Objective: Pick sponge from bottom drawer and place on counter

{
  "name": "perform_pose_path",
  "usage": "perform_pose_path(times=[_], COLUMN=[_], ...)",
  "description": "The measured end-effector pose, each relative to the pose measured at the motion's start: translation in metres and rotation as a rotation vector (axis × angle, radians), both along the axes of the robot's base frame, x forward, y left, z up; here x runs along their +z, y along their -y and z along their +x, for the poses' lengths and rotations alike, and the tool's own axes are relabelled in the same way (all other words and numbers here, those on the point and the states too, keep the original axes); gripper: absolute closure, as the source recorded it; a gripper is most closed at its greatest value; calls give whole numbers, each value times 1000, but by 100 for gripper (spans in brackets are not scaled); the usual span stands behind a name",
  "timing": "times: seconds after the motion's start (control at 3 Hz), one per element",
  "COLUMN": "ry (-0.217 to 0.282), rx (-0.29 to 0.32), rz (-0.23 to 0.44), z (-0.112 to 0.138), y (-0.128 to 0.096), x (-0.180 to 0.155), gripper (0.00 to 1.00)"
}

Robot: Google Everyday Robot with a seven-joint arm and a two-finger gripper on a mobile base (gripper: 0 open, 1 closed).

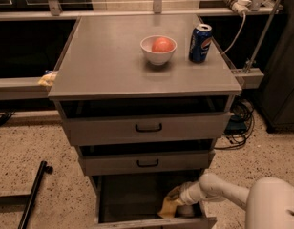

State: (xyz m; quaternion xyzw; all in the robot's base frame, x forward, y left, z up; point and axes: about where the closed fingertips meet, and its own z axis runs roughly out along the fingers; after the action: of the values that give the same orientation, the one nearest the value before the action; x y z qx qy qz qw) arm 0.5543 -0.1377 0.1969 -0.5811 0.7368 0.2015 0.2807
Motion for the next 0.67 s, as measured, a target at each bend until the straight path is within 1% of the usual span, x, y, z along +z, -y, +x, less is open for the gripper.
perform_pose_path(times=[0.33, 0.67], ry=[41, 98], rx=[-32, -48], rz=[-20, -43], z=[-6, -11], y=[17, 27], x=[39, 79], gripper=[100, 100])
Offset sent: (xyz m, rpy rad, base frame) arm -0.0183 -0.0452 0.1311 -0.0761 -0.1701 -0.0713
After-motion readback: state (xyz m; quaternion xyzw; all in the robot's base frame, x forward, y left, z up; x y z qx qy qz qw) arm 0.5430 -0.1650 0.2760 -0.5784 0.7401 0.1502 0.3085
